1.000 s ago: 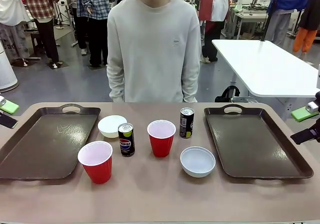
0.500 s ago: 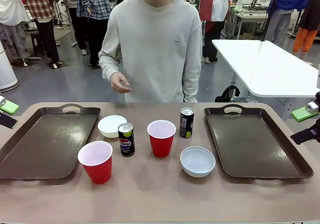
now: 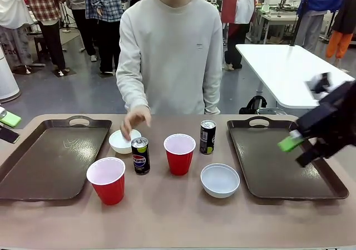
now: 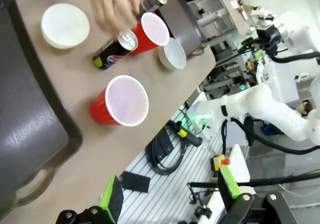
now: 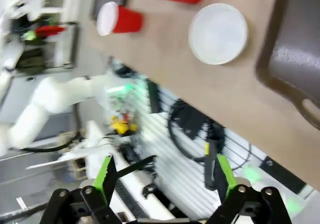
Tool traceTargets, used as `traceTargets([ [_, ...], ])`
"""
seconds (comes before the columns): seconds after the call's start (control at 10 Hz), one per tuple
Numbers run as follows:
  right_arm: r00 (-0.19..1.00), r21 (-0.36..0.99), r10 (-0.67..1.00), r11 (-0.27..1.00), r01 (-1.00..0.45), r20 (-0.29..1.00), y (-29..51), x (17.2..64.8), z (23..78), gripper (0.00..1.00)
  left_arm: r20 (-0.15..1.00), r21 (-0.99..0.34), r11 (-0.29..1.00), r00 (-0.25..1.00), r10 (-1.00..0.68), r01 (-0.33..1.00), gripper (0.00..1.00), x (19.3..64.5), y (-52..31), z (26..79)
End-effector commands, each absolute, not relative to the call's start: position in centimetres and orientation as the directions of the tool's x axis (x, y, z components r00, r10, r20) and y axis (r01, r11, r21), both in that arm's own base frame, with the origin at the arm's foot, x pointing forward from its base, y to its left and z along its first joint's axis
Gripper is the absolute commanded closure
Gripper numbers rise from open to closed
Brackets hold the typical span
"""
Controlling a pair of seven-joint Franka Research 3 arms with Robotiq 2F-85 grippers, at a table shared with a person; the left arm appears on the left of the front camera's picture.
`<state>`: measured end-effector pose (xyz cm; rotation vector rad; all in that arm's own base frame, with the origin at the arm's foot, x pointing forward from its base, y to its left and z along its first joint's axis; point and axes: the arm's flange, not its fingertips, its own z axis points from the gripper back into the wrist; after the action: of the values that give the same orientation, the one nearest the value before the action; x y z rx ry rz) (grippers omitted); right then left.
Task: Prepare tableware on both trays.
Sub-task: Pick up a Picnic Bowl from the table and place it on a Handle tray.
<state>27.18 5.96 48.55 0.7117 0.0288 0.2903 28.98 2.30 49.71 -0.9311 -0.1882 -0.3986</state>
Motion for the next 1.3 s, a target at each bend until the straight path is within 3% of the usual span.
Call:
traceTargets([
  [0.0, 0.955, 0.459, 0.297, 0.851, -0.255, -0.02, 10.4, 28.4, 48.5, 0.0, 0.324, -0.741, 0.531, 0.912, -0.253, 0.411, 0.0, 29.0, 2.3, 49.6],
  [0.4, 0.963, 0.273, 0.26, 0.923, -0.27, 0.073, 17.3, 33.3, 43.8, 0.0, 0.324, -0.741, 0.531, 0.912, -0.253, 0.411, 0.0, 29.0, 2.3, 49.6],
  [0.5, 0.934, 0.412, 0.356, 0.851, -0.326, 0.003, 18.2, 33.4, 42.8, 0.0, 0.324, -0.741, 0.531, 0.912, -0.253, 0.411, 0.0, 29.0, 2.3, 49.6],
  [0.6, 0.951, 0.301, 0.301, 0.902, -0.309, 0.074, 16.6, 31.4, 45.3, 0.0, 0.324, -0.741, 0.531, 0.912, -0.253, 0.411, 0.0, 29.0, 2.3, 49.6],
  [0.8, 0.946, 0.326, 0.322, 0.89, -0.318, 0.045, 17.6, 32.7, 43.1, 0.0, 0.324, -0.741, 0.531, 0.912, -0.253, 0.411, 0.0, 29.0, 2.3, 49.6],
  [1.0, 0.965, -0.04, 0.22, 0.975, -0.217, 0.144, 17.0, 31.0, 40.1, 0.0, 0.324, -0.741, 0.531, 0.912, -0.253, 0.411, 0.0, 29.0, 2.3, 49.6],
  [1.2, 0.963, -0.085, 0.202, 0.978, -0.189, 0.178, 18.6, 31.5, 38.3, 0.0, 0.324, -0.741, 0.531, 0.912, -0.253, 0.411, 0.0, 29.0, 2.3, 49.6],
])
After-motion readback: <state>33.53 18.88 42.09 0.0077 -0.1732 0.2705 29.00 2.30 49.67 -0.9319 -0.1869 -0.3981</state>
